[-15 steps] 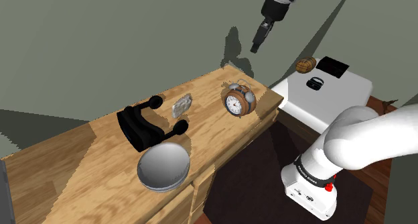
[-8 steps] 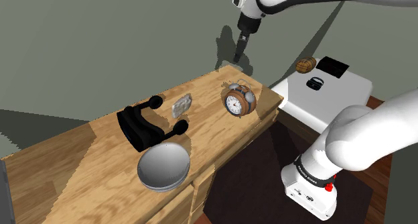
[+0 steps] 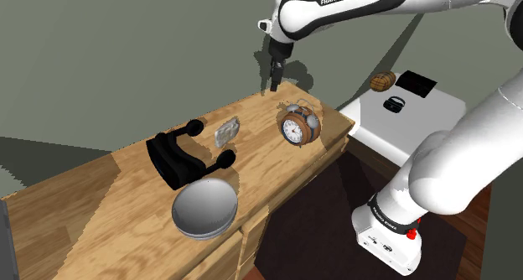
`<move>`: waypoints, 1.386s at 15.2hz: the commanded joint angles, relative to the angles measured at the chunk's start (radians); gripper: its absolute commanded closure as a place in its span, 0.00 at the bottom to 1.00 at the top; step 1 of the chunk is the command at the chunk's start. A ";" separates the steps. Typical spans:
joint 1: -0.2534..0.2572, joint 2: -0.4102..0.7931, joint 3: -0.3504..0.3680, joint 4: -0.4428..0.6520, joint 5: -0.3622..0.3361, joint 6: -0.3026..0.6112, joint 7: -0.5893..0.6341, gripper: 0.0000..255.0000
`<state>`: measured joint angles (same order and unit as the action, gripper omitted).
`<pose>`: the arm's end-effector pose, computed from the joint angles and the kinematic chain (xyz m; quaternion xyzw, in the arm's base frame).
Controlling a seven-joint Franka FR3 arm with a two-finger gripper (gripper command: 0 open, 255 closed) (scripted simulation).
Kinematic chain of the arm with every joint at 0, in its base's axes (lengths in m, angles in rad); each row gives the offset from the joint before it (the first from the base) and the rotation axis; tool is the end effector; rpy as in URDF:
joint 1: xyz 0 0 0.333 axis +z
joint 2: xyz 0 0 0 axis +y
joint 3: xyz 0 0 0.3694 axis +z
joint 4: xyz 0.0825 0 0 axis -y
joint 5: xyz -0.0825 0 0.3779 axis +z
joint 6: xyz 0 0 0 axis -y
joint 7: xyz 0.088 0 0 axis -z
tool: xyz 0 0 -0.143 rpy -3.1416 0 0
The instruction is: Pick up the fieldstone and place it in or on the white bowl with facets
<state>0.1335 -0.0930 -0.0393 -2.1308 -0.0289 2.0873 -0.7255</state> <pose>0.5154 0.0459 0.4735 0.9141 0.4046 0.0201 0.0181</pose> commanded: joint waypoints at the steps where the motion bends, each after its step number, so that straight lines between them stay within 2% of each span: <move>1: 0.010 0.083 0.004 0.045 0.007 0.022 -0.054 0.00; 8: 0.034 0.327 0.040 0.187 0.015 0.069 -0.212 0.00; 16: 0.065 0.594 0.094 0.375 -0.014 0.086 -0.360 0.00; 21: 0.068 0.636 0.095 0.370 -0.019 0.128 -0.367 0.00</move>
<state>0.2022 0.5289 0.0563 -1.7666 -0.0470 2.2070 -1.0902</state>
